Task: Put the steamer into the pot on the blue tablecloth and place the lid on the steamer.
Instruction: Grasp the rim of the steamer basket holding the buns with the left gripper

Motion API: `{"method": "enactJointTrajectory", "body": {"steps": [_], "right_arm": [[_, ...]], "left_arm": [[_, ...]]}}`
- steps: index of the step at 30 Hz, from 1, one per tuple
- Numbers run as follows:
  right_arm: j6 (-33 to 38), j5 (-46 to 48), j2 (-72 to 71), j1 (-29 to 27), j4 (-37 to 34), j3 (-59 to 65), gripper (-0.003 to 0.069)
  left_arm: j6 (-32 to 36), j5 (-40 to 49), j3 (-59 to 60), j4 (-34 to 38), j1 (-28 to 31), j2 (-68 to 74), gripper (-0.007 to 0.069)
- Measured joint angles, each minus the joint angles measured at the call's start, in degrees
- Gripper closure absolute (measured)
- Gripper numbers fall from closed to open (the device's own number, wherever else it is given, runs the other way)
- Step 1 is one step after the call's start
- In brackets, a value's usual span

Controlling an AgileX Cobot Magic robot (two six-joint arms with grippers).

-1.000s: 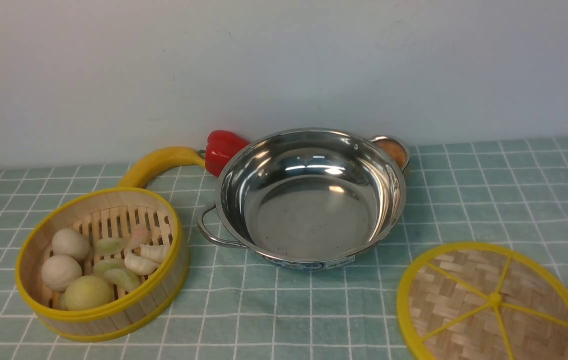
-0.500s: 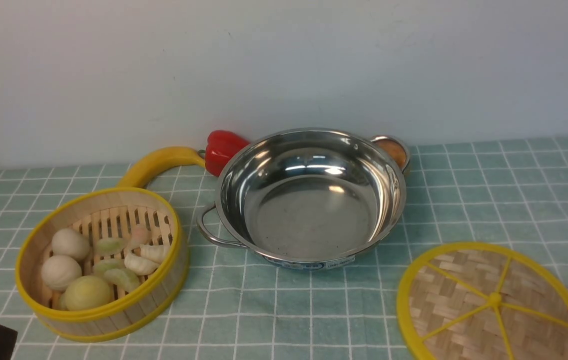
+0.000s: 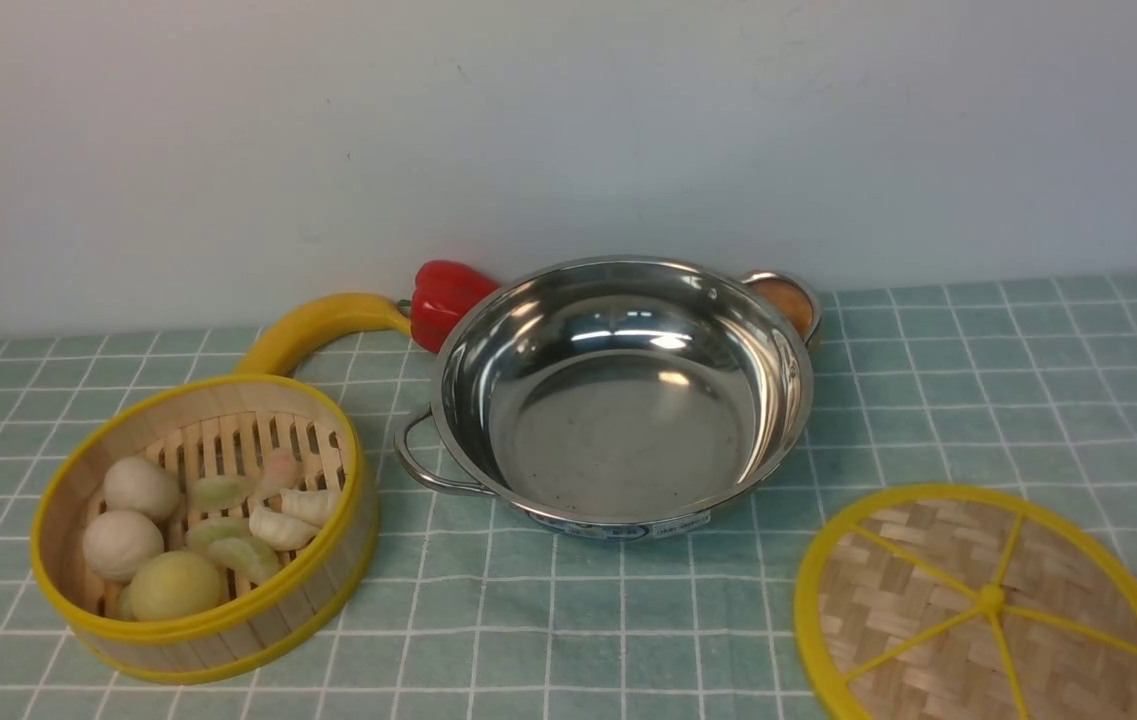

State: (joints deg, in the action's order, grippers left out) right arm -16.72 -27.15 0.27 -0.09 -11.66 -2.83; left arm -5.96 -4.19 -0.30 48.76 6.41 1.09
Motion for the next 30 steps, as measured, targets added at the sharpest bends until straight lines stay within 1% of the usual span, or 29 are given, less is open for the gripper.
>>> {"method": "enactJointTrajectory", "body": {"steps": [2, 3, 4, 6, 8, 9, 10, 11, 13, 16, 17, 19, 20, 22, 24, 25, 26, 27, 28, 29, 30], "right_arm": [[-2.0, -5.4, -0.1, 0.0, 0.0, 0.0, 0.0419], [-2.2, -5.9, -0.1, 0.0, 0.0, 0.0, 0.0419], [-2.9, -9.7, -0.2, 0.0, 0.0, -0.7, 0.0419], [-3.0, -10.6, -0.3, 0.0, 0.0, -1.9, 0.0419], [-2.7, -10.2, -0.5, 0.0, 0.0, -4.5, 0.0419], [-2.6, -10.0, -0.5, 0.0, 0.0, -5.0, 0.0419], [-1.4, -7.6, -0.5, 0.0, 0.1, -7.1, 0.0419], [-1.1, -6.9, -0.5, 0.0, 0.2, -7.6, 0.0419], [0.8, -2.2, -0.5, 0.0, 1.6, -10.1, 0.0419], [2.3, 3.6, -0.6, 0.0, 3.9, -12.5, 0.0419], [2.7, 7.3, -0.6, 0.0, 5.5, -13.6, 0.0419], [2.9, 11.5, -0.6, 0.0, 6.8, -14.3, 0.0419], [2.9, 11.9, -0.6, 0.0, 6.8, -14.4, 0.0419], [3.1, 15.8, -0.6, 0.0, 7.2, -14.5, 0.0419], [3.1, 21.0, -0.6, 0.0, 7.3, -14.5, 0.0419], [3.1, 22.8, -0.6, 0.0, 7.3, -14.5, 0.0419], [3.1, 25.3, -0.6, 0.0, 7.3, -14.5, 0.0419], [3.1, 25.3, -0.6, 0.0, 7.3, -14.5, 0.0419], [3.1, 29.3, -0.6, 0.0, 7.3, -14.5, 0.0419], [3.1, 31.1, -0.6, 0.0, 7.3, -14.5, 0.0419], [3.1, 32.4, -0.6, 0.0, 7.3, -14.5, 0.0419]], "left_arm": [[0.6, -5.5, -2.7, -1.6, 0.0, 0.0, 0.0382], [0.8, -6.0, -3.0, -1.8, 0.0, 0.0, 0.0382], [2.2, -9.6, -6.3, -4.7, 0.0, 0.1, 0.0382], [5.4, -10.9, -10.4, -8.3, 0.0, 0.8, 0.0382], [9.9, -9.8, -15.6, -12.1, 0.0, 2.8, 0.0382], [9.9, -9.5, -16.2, -12.5, 0.0, 3.1, 0.0382], [15.1, -5.9, -21.4, -14.5, 0.0, 6.4, 0.0382], [15.7, -4.9, -22.0, -14.6, 0.0, 7.3, 0.0382], [21.1, 0.7, -28.8, -15.5, 0.0, 12.6, 0.0382], [25.3, 8.1, -36.9, -16.0, 0.0, 20.1, 0.0382], [27.0, 12.3, -43.5, -16.7, 0.0, 25.9, 0.0382], [27.8, 16.2, -49.5, -18.2, 0.0, 31.7, 0.0382], [27.8, 17.1, -51.0, -18.7, 0.0, 32.3, 0.0382], [27.6, 22.2, -58.3, -22.2, 0.0, 38.5, 0.0382], [24.2, 30.2, -66.7, -28.8, 0.0, 45.7, 0.0386], [21.4, 34.1, -69.4, -31.7, 0.0, 48.5, 0.0389], [17.3, 39.1, -73.8, -37.4, 0.0, 51.8, 0.0396], [16.5, 40.0, -74.4, -38.3, 0.0, 52.4, 0.0397], [9.6, 47.1, -78.7, -45.9, 0.0, 56.7, 0.0404], [6.0, 52.4, -81.2, -51.7, 0.0, 59.9, 0.0405], [2.8, 55.8, -82.5, -55.3, 0.0, 62.0, 0.0406]]}}
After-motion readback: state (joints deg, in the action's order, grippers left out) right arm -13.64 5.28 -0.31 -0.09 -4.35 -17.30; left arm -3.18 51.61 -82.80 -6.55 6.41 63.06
